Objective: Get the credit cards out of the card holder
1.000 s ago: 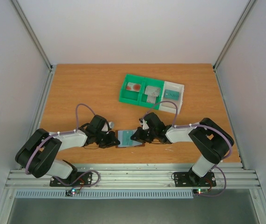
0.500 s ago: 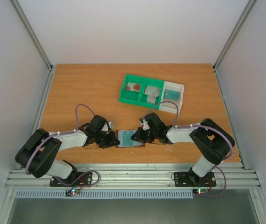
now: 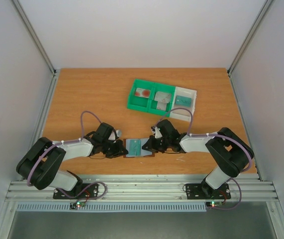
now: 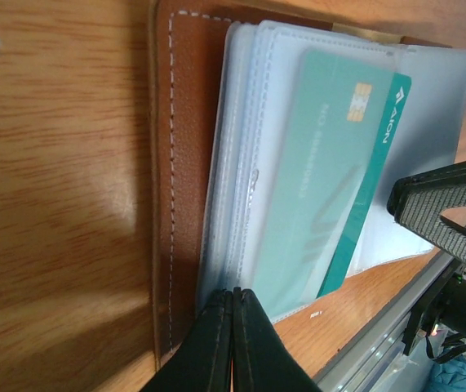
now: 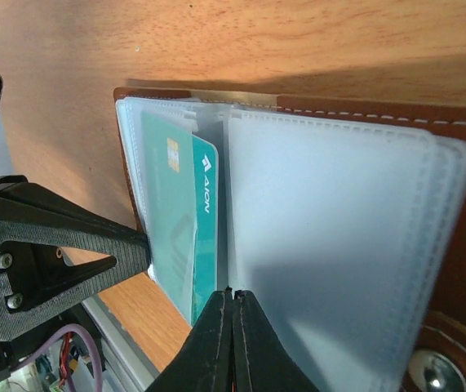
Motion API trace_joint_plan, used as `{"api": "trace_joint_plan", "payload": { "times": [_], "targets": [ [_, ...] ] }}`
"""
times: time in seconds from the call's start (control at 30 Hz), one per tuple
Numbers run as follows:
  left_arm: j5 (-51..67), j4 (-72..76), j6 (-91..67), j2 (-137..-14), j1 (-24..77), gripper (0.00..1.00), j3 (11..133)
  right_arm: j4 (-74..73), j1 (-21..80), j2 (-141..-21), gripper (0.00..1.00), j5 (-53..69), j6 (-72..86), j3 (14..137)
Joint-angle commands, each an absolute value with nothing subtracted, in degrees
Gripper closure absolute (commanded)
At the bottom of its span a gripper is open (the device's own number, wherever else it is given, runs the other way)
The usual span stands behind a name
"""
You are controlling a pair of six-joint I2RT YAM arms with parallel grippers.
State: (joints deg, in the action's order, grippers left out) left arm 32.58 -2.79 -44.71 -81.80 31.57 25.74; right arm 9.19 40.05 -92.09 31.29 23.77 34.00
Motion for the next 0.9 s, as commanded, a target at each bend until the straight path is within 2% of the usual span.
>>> {"api": "trace_joint_plan", "payload": {
  "times": [0.0,0.13,0.37,0.8,0.87],
  "targets": [
    [29.2,-4.6,-45.0,-82.7,31.6,0.96,24.1,9.2,39.8,-90.9,0.99,31.3,23.3,33.8],
    [29.3,-4.8,-45.0,-82.4,31.6,0.96,24.1,10.2,39.8,-91.1,0.98,32.0,23.4,33.8],
    [29.3,-4.8,-45.2,-81.8,31.6,0.96,24.0,14.2,40.6,-93.8,0.84,32.6,24.8,33.7],
    [29.4,-4.4,-45.4,-81.6,31.6,0.96,23.6,18.0,42.1,-99.0,0.84,32.6,25.6,34.8],
    [29.4,-4.4,-45.4,-81.6,31.6,0.96,23.6,19.2,42.3,-99.3,0.88,32.9,26.1,34.4]
  ]
}}
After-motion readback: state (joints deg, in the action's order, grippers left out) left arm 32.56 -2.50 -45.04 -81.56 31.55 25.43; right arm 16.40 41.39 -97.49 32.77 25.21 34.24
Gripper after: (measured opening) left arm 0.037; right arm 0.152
